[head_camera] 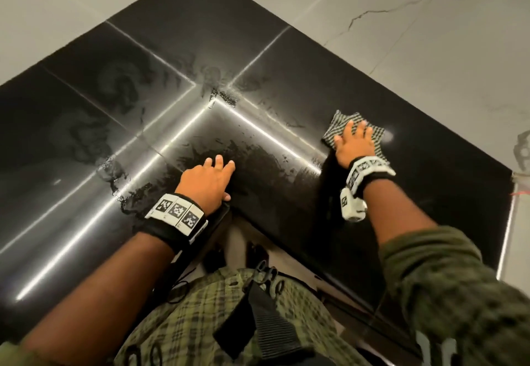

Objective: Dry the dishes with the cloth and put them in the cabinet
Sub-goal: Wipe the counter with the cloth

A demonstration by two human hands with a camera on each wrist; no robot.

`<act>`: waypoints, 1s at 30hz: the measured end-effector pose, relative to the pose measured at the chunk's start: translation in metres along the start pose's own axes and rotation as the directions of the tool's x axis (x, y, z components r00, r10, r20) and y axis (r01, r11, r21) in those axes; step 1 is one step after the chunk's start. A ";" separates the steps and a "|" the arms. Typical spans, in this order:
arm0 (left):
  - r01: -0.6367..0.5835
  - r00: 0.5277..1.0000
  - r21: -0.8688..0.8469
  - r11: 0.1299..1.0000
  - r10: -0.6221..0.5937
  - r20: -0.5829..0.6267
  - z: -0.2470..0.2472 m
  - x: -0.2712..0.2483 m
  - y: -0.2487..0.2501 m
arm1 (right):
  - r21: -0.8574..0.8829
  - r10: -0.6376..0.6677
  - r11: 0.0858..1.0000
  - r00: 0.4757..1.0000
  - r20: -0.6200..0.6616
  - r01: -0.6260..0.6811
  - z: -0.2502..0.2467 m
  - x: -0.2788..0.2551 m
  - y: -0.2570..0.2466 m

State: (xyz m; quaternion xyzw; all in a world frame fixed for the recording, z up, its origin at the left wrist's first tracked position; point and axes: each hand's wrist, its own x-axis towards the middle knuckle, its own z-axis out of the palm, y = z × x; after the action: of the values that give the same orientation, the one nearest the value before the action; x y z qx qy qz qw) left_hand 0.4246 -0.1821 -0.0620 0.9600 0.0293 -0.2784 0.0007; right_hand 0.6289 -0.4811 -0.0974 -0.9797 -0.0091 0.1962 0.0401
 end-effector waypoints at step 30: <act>0.090 0.996 -0.221 0.971 -0.092 0.001 0.005 -0.006 -0.010 | -0.168 -0.256 0.948 0.961 0.105 0.271 0.009 -0.057 -0.086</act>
State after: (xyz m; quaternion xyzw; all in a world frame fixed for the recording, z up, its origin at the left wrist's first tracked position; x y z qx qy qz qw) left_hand 0.4164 -0.1729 -0.0634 0.9529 0.1040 -0.2690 0.0943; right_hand 0.5728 -0.3968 -0.0769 -0.9604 -0.1591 0.2275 -0.0237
